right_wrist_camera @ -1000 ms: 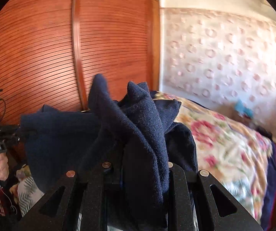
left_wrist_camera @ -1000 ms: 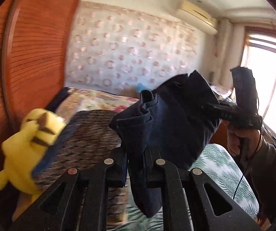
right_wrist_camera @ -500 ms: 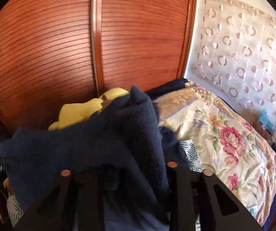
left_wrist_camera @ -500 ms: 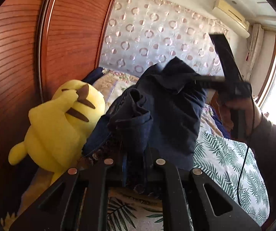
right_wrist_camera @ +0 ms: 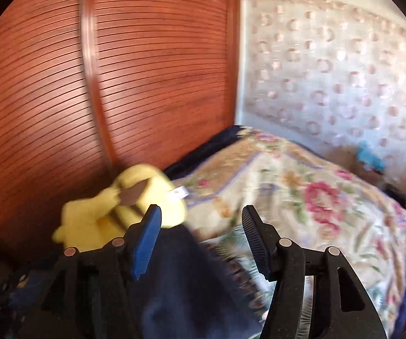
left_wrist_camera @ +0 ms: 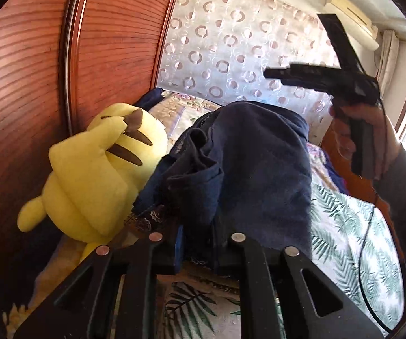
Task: Fold small clothes
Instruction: 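Carry the folded shirt to the patterned cushion beside the yellow plush and release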
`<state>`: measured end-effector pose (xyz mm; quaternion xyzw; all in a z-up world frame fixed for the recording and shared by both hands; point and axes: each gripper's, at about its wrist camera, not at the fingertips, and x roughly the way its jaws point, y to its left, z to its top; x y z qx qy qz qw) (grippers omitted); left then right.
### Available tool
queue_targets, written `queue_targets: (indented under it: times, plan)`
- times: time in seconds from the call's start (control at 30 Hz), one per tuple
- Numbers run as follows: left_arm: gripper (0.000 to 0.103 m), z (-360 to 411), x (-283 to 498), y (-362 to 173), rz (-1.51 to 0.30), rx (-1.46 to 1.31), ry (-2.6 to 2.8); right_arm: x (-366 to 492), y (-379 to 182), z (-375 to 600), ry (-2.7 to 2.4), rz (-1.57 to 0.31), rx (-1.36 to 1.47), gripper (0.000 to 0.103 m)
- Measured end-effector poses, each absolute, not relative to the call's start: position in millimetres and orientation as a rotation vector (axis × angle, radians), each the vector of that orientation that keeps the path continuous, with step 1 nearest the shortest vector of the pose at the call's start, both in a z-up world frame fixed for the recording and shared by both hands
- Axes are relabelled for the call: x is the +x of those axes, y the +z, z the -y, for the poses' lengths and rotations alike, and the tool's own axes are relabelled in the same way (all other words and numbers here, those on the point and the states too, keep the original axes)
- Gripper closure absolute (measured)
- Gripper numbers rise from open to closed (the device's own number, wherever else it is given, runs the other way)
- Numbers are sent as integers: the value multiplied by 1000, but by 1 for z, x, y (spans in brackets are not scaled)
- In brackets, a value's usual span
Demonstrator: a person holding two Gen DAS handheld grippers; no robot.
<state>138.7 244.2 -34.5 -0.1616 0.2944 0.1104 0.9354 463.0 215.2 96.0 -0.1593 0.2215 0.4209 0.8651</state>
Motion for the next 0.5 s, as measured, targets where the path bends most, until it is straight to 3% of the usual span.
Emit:
queue_targets:
  times: [0.07,0.17,0.23,0.3,0.33,0.5]
  plan:
    - [77,-242,137,-32,-604,-289,248,442,88,-203,892,-464,-356,42]
    - [57,-240,133,-29,-592,-244,272,427,67,-183,907,-480,-326,42]
    - [54,-238,130,-26,-588,-231,263,424,58,-170,910,-487,-301,42]
    - [30,-234,126,-22,-580,-213,263,424,50,-163,898,-487,-291,42]
    - [24,-231,124,-19,-572,-203,260,428,52,-154,885,-487,-284,42]
    - [22,-215,115,-7,-548,-140,279,397,63,-117,854,-484,-233,42]
